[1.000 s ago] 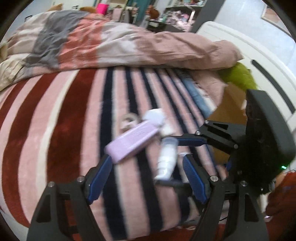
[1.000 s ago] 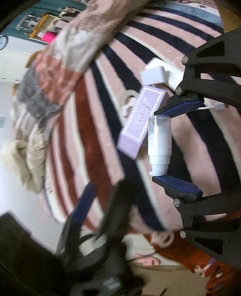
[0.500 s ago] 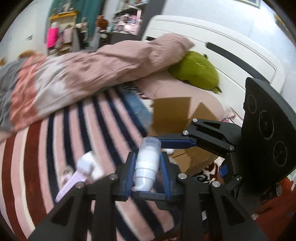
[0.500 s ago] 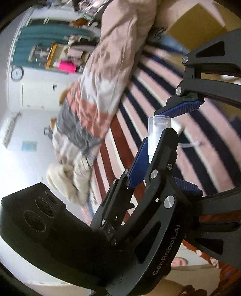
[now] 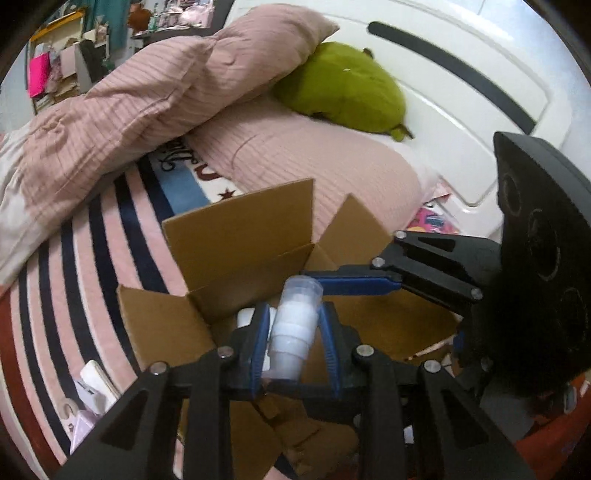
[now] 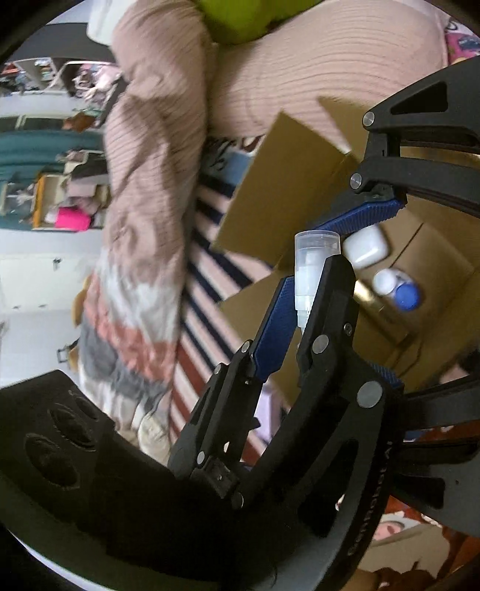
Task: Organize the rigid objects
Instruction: 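Carry the pump bottle into the cardboard box and release it, then return the right gripper and grasp the purple 'Enjoy traveling' box upright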
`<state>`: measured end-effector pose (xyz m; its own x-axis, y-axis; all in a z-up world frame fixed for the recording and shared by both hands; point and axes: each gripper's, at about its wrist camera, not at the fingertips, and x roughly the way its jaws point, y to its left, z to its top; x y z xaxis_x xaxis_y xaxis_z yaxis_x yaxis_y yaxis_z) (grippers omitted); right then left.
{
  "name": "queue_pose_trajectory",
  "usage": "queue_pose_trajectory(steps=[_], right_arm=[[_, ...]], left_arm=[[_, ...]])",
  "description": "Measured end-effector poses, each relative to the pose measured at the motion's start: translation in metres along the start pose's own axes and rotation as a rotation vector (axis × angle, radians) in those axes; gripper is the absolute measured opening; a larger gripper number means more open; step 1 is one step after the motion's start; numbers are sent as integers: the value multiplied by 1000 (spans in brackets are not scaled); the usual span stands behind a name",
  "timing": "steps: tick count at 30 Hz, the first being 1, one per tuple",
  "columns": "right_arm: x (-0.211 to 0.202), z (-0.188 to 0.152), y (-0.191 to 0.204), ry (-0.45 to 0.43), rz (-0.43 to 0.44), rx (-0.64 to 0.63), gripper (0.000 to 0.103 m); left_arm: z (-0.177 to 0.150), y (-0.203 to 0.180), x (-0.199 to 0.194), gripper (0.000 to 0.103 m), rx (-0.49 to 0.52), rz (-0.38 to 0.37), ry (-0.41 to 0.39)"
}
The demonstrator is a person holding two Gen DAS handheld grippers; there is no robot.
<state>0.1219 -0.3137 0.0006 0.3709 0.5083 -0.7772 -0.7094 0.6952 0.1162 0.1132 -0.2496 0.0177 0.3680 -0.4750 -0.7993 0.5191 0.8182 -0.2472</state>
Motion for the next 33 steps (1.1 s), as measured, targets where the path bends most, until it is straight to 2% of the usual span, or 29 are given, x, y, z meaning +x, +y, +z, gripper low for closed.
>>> queue_pose_trajectory(steps=[2,3,4,5,9,13,17,21,23,25,29,33], right_arm=[[1,-2,-2,17,-15,15,59],[-1,-2,0,11,-27,7,61],[-4,-4,2,2,-37,-2,65],[-5,-3,5,-7,-42,-6,69],[-13,3,18,-71,-8,-7,70],[-14,17,55,-148,155,-47,70],[5,31,113,-138,253,-152,70],[47,42,172,-60,346,-255,70],[76,45,190,-6,348,-274,70],[112,47,206,53,314,-290,70],[176,52,213,124,260,-282,70],[224,68,196,121,319,-183,70]], left_arm=[[0,3,-3,41,-11,30,-6],[-2,5,-7,57,-17,33,-18],[-6,11,-18,66,-31,37,-46],[-10,15,-26,67,-39,44,-64],[-35,40,-71,69,-92,108,-144],[-80,80,-121,75,-194,221,-215],[-138,125,-154,75,-286,358,-240],[-195,166,-167,75,-379,408,-248],[-226,186,-167,75,-417,427,-247],[-245,197,-163,75,-434,430,-247],[-279,220,-155,75,-463,416,-253],[-301,233,-150,75,-478,414,-254]])
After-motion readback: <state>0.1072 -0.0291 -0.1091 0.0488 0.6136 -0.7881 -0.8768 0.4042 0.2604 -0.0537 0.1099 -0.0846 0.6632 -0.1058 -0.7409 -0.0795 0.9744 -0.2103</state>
